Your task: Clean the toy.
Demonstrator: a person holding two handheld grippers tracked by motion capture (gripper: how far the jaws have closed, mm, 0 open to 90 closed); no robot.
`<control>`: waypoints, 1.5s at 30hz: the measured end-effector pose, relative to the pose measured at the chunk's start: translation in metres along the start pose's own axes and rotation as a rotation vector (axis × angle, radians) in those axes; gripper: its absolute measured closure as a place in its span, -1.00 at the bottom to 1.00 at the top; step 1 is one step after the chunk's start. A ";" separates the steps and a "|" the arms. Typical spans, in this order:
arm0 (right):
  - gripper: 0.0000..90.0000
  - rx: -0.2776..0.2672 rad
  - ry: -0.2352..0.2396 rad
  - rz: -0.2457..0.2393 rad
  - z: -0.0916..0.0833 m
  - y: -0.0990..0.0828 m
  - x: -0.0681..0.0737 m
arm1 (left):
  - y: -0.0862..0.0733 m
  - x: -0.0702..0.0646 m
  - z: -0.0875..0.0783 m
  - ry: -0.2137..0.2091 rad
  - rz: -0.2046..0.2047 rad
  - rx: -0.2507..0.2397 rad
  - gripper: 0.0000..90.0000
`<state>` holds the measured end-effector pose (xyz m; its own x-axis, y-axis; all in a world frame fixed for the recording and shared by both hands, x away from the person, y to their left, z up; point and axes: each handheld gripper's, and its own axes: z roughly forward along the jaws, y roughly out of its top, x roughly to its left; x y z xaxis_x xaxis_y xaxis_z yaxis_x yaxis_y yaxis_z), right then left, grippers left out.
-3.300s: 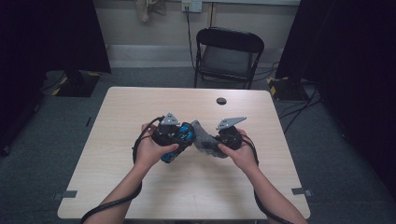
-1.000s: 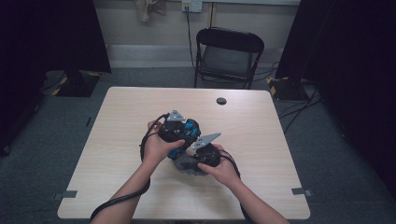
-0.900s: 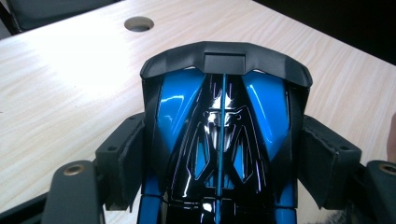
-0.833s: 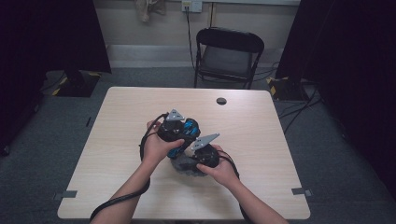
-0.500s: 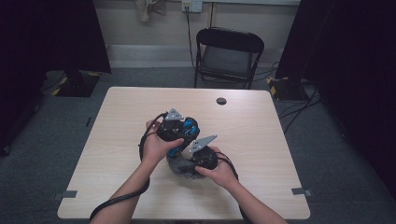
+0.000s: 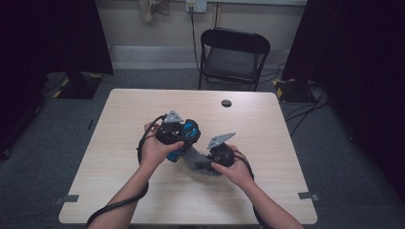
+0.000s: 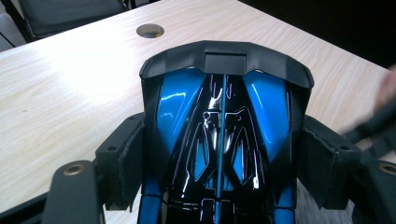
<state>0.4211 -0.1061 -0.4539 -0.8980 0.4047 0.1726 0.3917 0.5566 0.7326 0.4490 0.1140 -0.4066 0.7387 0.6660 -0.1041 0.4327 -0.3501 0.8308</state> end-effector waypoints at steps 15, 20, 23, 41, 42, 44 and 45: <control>0.56 -0.069 -0.085 0.027 -0.021 0.015 -0.017 | -0.011 -0.007 0.003 -0.036 0.003 0.036 -0.44; 0.56 -0.062 -0.078 0.003 -0.018 0.018 -0.011 | -0.012 -0.005 0.006 -0.035 -0.005 0.042 -0.44; 0.56 -0.063 -0.071 0.014 -0.016 0.017 -0.012 | -0.012 -0.005 0.007 -0.035 -0.002 0.044 -0.44; 0.56 -0.061 -0.034 0.002 -0.007 0.014 -0.004 | -0.005 -0.008 0.011 -0.037 -0.011 0.033 -0.44; 0.56 -0.055 -0.033 -0.007 -0.006 0.015 -0.002 | -0.005 -0.007 0.011 -0.035 -0.012 0.035 -0.44; 0.56 -0.048 -0.027 -0.017 -0.004 0.015 0.000 | -0.005 -0.007 0.012 -0.038 -0.023 0.031 -0.44; 0.56 -0.045 -0.025 -0.020 -0.003 0.015 0.001 | -0.005 -0.006 0.012 -0.037 -0.023 0.032 -0.44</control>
<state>0.4253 -0.0994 -0.4403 -0.9002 0.4119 0.1416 0.3636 0.5317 0.7649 0.4483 0.1037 -0.4169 0.7464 0.6498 -0.1437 0.4660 -0.3561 0.8099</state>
